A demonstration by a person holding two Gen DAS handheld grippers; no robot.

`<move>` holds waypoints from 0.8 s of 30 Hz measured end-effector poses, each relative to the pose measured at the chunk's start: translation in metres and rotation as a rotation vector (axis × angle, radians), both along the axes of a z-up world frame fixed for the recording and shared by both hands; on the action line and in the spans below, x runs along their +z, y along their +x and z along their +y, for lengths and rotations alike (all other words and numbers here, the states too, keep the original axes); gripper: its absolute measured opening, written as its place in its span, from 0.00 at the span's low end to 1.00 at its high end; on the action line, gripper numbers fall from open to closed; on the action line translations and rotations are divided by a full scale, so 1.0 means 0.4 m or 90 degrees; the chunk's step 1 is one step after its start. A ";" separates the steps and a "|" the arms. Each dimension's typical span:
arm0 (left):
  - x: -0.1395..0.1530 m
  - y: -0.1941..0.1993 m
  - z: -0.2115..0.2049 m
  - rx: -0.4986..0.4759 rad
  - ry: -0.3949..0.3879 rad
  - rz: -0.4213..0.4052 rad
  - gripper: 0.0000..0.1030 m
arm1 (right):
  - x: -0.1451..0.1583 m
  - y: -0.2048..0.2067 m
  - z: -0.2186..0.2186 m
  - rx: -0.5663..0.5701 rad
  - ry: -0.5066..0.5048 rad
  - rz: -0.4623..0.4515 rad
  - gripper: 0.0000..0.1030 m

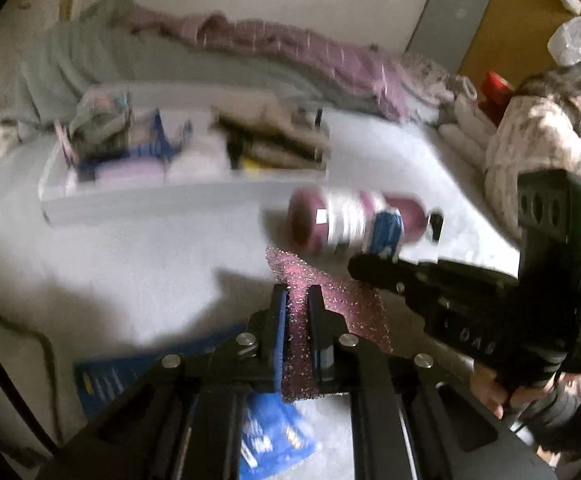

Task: Organize soft objects
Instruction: 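Grasp the pink glitter sponge with the left gripper and lift it, then carry the pink glitter sponge into the tray and open the left gripper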

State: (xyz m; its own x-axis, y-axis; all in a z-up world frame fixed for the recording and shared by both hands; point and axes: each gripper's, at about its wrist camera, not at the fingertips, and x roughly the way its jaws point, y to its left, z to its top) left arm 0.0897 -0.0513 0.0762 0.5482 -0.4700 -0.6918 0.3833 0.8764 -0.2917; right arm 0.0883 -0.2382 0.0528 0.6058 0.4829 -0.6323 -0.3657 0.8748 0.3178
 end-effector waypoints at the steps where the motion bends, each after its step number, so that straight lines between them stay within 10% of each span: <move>1: 0.022 0.011 0.002 0.009 -0.006 -0.007 0.08 | 0.015 0.002 -0.003 -0.006 0.004 -0.010 0.05; 14: 0.312 0.177 0.063 0.158 -0.055 -0.146 0.08 | 0.368 0.112 0.028 -0.085 0.070 -0.173 0.05; 24: 0.199 0.344 0.183 0.280 -0.157 -0.145 0.08 | 0.333 0.308 0.022 -0.160 0.211 -0.129 0.05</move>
State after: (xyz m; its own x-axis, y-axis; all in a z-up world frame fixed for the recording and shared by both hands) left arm 0.2274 0.0220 0.1559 0.8520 -0.2963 -0.4316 0.0738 0.8841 -0.4614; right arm 0.2115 -0.2295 0.1858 0.8255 0.4613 -0.3253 -0.2393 0.8080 0.5385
